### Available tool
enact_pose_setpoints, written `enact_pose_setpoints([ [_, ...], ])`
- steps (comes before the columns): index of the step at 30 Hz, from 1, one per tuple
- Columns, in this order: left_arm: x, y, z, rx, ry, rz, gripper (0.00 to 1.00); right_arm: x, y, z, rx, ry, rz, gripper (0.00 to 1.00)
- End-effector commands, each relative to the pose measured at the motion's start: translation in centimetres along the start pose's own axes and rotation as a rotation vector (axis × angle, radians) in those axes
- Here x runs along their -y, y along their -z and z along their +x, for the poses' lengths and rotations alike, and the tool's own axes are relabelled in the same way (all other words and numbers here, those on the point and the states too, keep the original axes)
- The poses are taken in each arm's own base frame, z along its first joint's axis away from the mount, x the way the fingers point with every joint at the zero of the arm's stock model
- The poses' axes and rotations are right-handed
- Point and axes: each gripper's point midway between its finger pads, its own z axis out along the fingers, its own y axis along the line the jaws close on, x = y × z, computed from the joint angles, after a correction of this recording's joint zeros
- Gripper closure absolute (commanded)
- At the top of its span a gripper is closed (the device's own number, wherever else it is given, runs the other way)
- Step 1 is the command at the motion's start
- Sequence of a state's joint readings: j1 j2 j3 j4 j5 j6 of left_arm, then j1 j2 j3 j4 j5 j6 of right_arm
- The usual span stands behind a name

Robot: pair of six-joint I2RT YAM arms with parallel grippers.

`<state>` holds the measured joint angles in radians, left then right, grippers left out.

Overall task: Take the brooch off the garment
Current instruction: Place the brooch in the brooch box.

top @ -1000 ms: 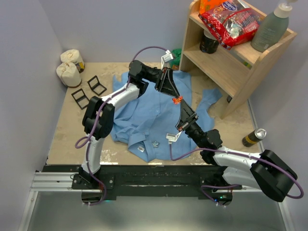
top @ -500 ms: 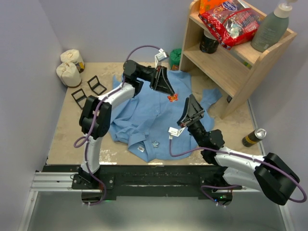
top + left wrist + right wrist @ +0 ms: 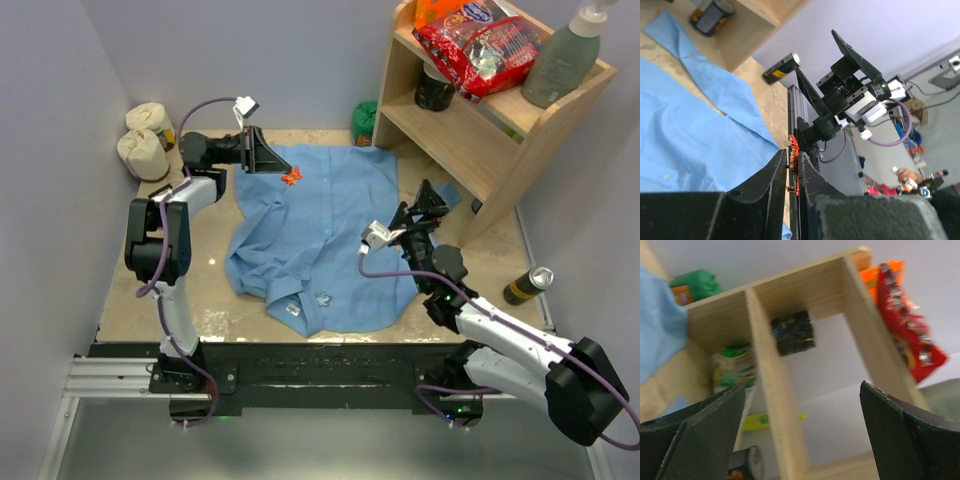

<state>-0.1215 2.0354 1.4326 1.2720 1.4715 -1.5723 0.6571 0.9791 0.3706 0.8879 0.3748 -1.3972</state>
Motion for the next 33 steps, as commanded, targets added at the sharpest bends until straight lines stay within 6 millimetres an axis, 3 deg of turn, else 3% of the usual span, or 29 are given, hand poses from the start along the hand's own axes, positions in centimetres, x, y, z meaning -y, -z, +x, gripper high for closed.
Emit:
enact_pose_setpoints([
  [1,0.6,2.5,-1.8,0.102,-0.099,-0.047,1.00,-4.9,-0.3,1.4,-0.114,-0.242,-0.264,0.01],
  [3,-0.4,3.6,-3.4,0.153,-0.205,-0.119,1.00,-5.7,-0.3,1.7,-0.141,-0.290,-0.317,0.01],
  [4,-3.1,4.2,-2.3,0.164,0.088,-0.214,1.00,-6.0,-0.3,1.8,-0.145,-0.300,-0.334,0.01],
  [5,-5.2,4.9,-2.5,0.128,-0.169,-0.328,1.00,-6.0,-0.4,1.7,-0.143,-0.318,-0.342,0.01],
  [6,-5.8,5.5,-4.8,0.142,-0.221,-0.449,1.00,-6.1,-0.4,1.9,-0.151,-0.322,-0.348,0.01],
  [9,-7.7,7.0,-3.7,0.190,-0.120,-0.500,1.00,-6.3,-0.2,2.2,-0.161,-0.347,-0.364,0.01],
  [10,-7.8,8.6,-4.6,0.232,-0.173,-0.544,1.00,-6.3,-0.2,2.2,-0.164,-0.355,-0.365,0.01],
  [11,-9.3,9.5,-4.0,0.255,-0.154,-0.611,1.00,-6.3,-0.1,2.3,-0.165,-0.369,-0.368,0.01],
  [13,-9.8,11.6,-4.3,0.315,-0.163,-0.680,1.00,-6.7,0.2,2.4,-0.169,-0.376,-0.379,0.01],
  [14,-10.8,12.2,-3.0,0.331,-0.123,-0.693,1.00,-7.0,0.4,2.4,-0.169,-0.374,-0.387,0.01],
  [20,-12.2,17.2,-1.9,0.481,-0.115,-0.807,1.00,-8.0,1.2,3.2,-0.195,-0.374,-0.390,0.01],
  [23,-12.3,19.2,-2.5,0.544,-0.176,-0.920,1.00,-8.1,1.2,3.2,-0.198,-0.389,-0.390,0.01],
  [29,-14.3,22.9,-2.6,0.631,-0.105,-1.094,1.00,-8.2,1.3,3.1,-0.198,-0.407,-0.387,0.01],
  [33,-14.2,24.5,-2.2,0.731,-0.078,-1.096,1.00,-8.8,1.4,3.2,-0.199,-0.410,-0.397,0.01],
])
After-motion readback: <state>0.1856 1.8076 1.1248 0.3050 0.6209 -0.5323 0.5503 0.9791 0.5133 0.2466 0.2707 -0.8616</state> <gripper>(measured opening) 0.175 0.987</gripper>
